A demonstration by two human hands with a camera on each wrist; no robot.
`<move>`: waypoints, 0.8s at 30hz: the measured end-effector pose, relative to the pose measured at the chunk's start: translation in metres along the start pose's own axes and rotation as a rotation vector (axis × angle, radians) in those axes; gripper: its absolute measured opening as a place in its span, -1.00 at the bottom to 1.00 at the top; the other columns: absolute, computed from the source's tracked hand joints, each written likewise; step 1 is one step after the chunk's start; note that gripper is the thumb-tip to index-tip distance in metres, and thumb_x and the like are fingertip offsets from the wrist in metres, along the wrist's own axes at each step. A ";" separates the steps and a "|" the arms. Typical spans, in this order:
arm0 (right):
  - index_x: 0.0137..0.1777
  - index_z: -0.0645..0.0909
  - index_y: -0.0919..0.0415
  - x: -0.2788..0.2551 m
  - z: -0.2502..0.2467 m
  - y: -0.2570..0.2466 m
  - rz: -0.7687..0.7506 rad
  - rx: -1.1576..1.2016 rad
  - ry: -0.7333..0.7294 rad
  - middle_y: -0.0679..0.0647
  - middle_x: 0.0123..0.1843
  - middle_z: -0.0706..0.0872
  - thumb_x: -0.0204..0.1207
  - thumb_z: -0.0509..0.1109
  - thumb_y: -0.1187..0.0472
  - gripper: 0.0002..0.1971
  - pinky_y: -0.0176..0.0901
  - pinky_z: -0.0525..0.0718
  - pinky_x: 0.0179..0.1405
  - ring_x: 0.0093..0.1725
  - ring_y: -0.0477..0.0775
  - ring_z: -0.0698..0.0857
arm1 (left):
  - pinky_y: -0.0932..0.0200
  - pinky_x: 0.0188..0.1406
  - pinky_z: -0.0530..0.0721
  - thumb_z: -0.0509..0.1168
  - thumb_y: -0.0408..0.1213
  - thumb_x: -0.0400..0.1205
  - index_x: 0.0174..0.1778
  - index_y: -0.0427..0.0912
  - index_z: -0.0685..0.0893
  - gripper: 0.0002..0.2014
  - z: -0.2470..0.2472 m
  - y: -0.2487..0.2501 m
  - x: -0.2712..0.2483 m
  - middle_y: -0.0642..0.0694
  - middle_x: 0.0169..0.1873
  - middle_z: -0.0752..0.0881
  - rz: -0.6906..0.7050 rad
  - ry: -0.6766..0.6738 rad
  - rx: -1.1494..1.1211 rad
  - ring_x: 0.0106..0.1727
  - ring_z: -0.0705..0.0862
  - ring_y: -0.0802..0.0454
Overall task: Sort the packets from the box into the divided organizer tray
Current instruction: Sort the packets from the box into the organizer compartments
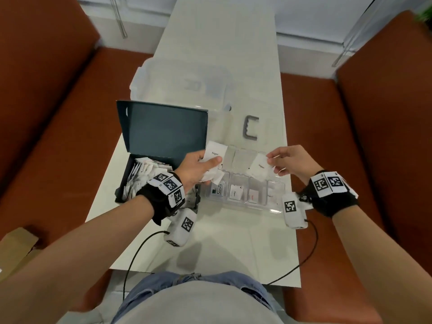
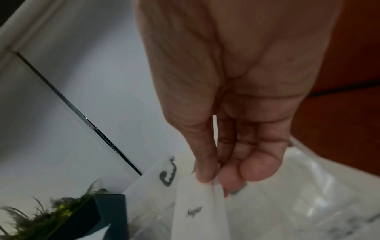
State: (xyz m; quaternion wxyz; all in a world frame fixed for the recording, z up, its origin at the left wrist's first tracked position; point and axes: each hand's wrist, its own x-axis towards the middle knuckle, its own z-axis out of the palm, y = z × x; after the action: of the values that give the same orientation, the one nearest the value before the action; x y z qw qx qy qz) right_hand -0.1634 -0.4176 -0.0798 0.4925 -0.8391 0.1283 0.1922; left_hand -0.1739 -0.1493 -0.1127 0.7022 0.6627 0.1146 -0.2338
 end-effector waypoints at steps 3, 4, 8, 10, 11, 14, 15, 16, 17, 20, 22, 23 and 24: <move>-0.06 0.73 0.24 -0.003 -0.015 0.020 0.076 -0.183 0.023 0.13 -0.31 0.73 0.51 0.46 0.34 -0.95 -0.26 0.66 -0.39 -0.40 -0.04 0.66 | 0.28 -0.61 0.59 0.40 -0.25 0.62 0.14 -0.22 0.69 -0.79 0.017 -0.002 0.002 -0.17 -0.10 0.75 0.006 -0.024 0.028 -0.26 0.72 -0.01; -0.06 0.73 0.23 -0.004 -0.018 0.026 0.098 -0.246 0.037 0.13 -0.30 0.73 0.52 0.44 0.34 -0.94 -0.27 0.65 -0.40 -0.39 -0.03 0.66 | 0.27 -0.61 0.61 0.40 -0.25 0.63 0.11 -0.20 0.69 -0.82 0.022 -0.002 0.003 -0.15 -0.12 0.75 0.011 -0.030 0.046 -0.27 0.71 -0.01; -0.03 0.73 0.19 -0.008 -0.017 0.046 0.121 -0.521 0.094 0.19 -0.08 0.72 0.56 0.37 0.28 -0.89 -0.19 0.66 -0.17 -0.18 0.06 0.70 | 0.23 -0.50 0.64 0.40 -0.24 0.63 0.10 -0.18 0.70 -0.83 0.039 -0.003 0.007 -0.10 -0.16 0.73 0.003 -0.058 0.067 -0.25 0.70 0.00; -0.02 0.74 0.12 -0.009 -0.008 0.049 0.101 -0.612 0.118 0.21 0.10 0.69 0.56 0.35 0.24 -0.87 -0.08 0.67 0.03 0.03 0.18 0.69 | 0.26 -0.54 0.63 0.40 -0.23 0.62 0.11 -0.18 0.70 -0.82 0.046 -0.004 0.008 -0.09 -0.17 0.74 -0.005 -0.064 0.067 -0.27 0.70 0.02; -0.01 0.75 0.09 -0.010 -0.003 0.050 0.088 -0.649 0.109 0.19 0.12 0.70 0.56 0.34 0.23 -0.85 -0.04 0.68 0.07 0.07 0.21 0.69 | 0.27 -0.56 0.60 0.41 -0.23 0.62 0.13 -0.18 0.70 -0.80 0.049 -0.005 0.009 -0.10 -0.16 0.75 -0.009 -0.066 0.069 -0.28 0.70 0.02; 0.06 0.74 0.07 -0.012 0.013 0.054 0.061 -0.787 0.072 0.12 0.07 0.74 0.56 0.27 0.25 -0.78 -0.10 0.63 -0.11 0.01 0.21 0.71 | 0.28 -0.56 0.57 0.42 -0.20 0.61 0.13 -0.15 0.72 -0.79 0.055 -0.006 0.011 -0.10 -0.14 0.76 -0.019 -0.058 0.081 -0.28 0.70 0.02; 0.07 0.73 0.07 -0.012 0.016 0.056 0.057 -0.825 0.073 0.11 0.05 0.74 0.57 0.25 0.26 -0.76 -0.13 0.58 -0.16 -0.01 0.20 0.71 | 0.27 -0.56 0.57 0.42 -0.20 0.61 0.12 -0.12 0.72 -0.81 0.056 -0.007 0.011 -0.09 -0.13 0.76 -0.023 -0.056 0.081 -0.27 0.70 0.02; 0.08 0.72 0.07 -0.011 0.018 0.058 0.055 -0.854 0.081 0.11 0.04 0.74 0.57 0.24 0.27 -0.75 -0.15 0.54 -0.19 -0.01 0.20 0.71 | 0.27 -0.56 0.58 0.42 -0.20 0.61 0.10 -0.10 0.72 -0.82 0.057 -0.007 0.011 -0.09 -0.13 0.77 -0.026 -0.055 0.080 -0.26 0.71 0.02; 0.08 0.71 0.07 -0.011 0.019 0.061 0.051 -0.878 0.092 0.10 0.03 0.74 0.58 0.23 0.27 -0.75 -0.15 0.51 -0.20 -0.01 0.19 0.70 | 0.26 -0.55 0.59 0.42 -0.20 0.61 0.08 -0.08 0.72 -0.85 0.057 -0.007 0.011 -0.08 -0.13 0.77 -0.027 -0.053 0.080 -0.25 0.71 0.01; 0.08 0.69 0.03 -0.009 0.019 0.067 0.022 -0.944 0.118 0.07 0.00 0.74 0.58 0.20 0.26 -0.75 -0.17 0.46 -0.22 0.00 0.16 0.70 | 0.24 -0.54 0.62 0.41 -0.20 0.61 -0.01 -0.02 0.72 -0.92 0.057 -0.009 0.011 -0.06 -0.14 0.77 -0.028 -0.040 0.074 -0.23 0.73 0.02; 0.07 0.68 0.03 -0.007 0.020 0.069 -0.011 -0.995 0.119 0.06 -0.02 0.75 0.57 0.20 0.26 -0.75 -0.18 0.46 -0.23 -0.04 0.16 0.71 | 0.25 -0.55 0.62 0.42 -0.20 0.61 0.00 -0.02 0.72 -0.92 0.056 -0.010 0.011 -0.06 -0.12 0.76 -0.030 -0.028 0.063 -0.23 0.73 0.03; 0.07 0.68 0.04 -0.006 0.021 0.070 -0.026 -1.028 0.116 0.06 -0.03 0.75 0.57 0.20 0.26 -0.75 -0.19 0.46 -0.25 -0.07 0.16 0.71 | 0.25 -0.55 0.62 0.42 -0.19 0.61 0.01 -0.03 0.72 -0.91 0.056 -0.011 0.010 -0.07 -0.11 0.76 -0.033 -0.022 0.061 -0.23 0.73 0.03; 0.08 0.68 0.05 -0.006 0.022 0.071 -0.039 -1.067 0.112 0.07 -0.03 0.73 0.57 0.20 0.26 -0.76 -0.19 0.46 -0.27 -0.11 0.15 0.69 | 0.26 -0.55 0.62 0.42 -0.19 0.61 0.02 -0.03 0.71 -0.90 0.056 -0.011 0.010 -0.08 -0.09 0.76 -0.035 -0.017 0.060 -0.23 0.74 0.03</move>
State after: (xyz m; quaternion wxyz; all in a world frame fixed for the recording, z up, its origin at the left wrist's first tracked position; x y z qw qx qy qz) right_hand -0.2018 -0.4326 -0.1425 -0.0063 -0.9840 0.0233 0.1766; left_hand -0.1789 -0.2061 -0.1218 0.6786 0.6794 0.1134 -0.2550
